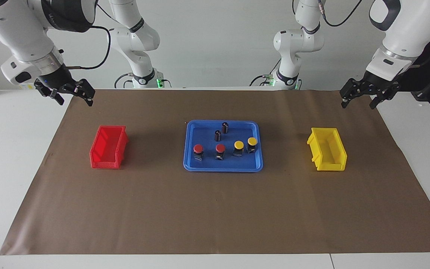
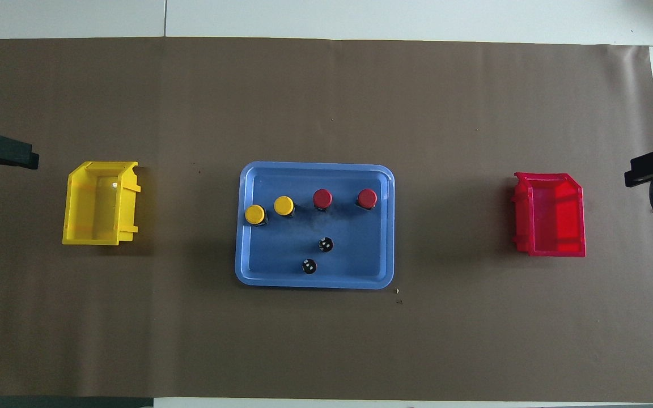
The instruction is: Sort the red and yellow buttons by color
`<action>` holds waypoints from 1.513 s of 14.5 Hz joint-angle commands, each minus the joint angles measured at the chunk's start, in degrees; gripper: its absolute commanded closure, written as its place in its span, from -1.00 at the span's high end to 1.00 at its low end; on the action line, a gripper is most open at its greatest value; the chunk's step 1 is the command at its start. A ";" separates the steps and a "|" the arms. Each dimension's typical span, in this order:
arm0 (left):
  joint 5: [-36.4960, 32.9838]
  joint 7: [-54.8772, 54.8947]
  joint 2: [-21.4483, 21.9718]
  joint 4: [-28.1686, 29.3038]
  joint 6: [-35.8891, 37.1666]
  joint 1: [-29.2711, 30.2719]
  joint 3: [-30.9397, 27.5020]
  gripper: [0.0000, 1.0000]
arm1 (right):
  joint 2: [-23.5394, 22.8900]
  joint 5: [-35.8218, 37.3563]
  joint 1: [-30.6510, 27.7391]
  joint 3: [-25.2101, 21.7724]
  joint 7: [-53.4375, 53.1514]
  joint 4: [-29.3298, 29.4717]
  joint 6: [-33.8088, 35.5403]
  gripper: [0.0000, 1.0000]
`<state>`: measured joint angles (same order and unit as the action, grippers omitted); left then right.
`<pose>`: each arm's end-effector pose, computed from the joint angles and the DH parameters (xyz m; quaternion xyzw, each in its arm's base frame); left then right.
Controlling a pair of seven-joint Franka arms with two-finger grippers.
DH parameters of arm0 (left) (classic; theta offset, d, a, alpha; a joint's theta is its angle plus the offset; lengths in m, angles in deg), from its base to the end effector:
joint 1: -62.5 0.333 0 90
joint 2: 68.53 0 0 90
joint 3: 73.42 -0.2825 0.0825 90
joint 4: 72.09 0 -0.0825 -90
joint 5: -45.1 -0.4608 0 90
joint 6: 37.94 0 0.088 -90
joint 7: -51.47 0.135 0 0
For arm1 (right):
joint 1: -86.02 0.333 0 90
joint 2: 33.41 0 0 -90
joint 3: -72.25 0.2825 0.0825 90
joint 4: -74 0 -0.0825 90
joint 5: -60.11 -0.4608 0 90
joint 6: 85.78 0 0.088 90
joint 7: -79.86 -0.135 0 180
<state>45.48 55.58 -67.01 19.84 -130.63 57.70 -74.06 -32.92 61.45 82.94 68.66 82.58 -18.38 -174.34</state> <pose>0.6279 -0.0465 0.5654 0.9972 -0.0720 0.0199 0.0035 0.6188 -0.0757 0.5436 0.9989 -0.0344 -0.0299 0.0090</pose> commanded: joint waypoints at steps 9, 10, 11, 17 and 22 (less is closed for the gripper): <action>1.02 0.64 1.81 2.11 -0.91 0.58 0.11 1.00 | -3.19 -0.29 4.12 10.25 -13.11 2.81 -3.28 1.00; 1.02 0.64 1.81 2.11 -1.00 0.58 0.11 1.00 | -4.95 -0.11 7.62 12.27 -18.83 3.08 -6.07 1.00; 1.02 0.64 1.81 2.11 -0.91 0.58 0.11 1.00 | -6.88 -0.29 11.66 12.99 -24.55 3.08 -9.15 1.00; 1.02 0.64 1.81 2.11 -0.91 0.58 0.11 1.00 | -14.37 0.59 21.28 13.00 -39.28 -7.10 -30.25 1.00; 1.02 0.64 1.81 2.11 -0.91 0.58 0.11 1.00 | -16.22 2.52 22.51 12.91 -39.20 -13.70 -37.56 0.82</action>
<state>45.48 55.57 -67.00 19.85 -130.63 57.70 -74.06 -50.30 62.85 105.31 81.70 43.66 -29.18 -209.85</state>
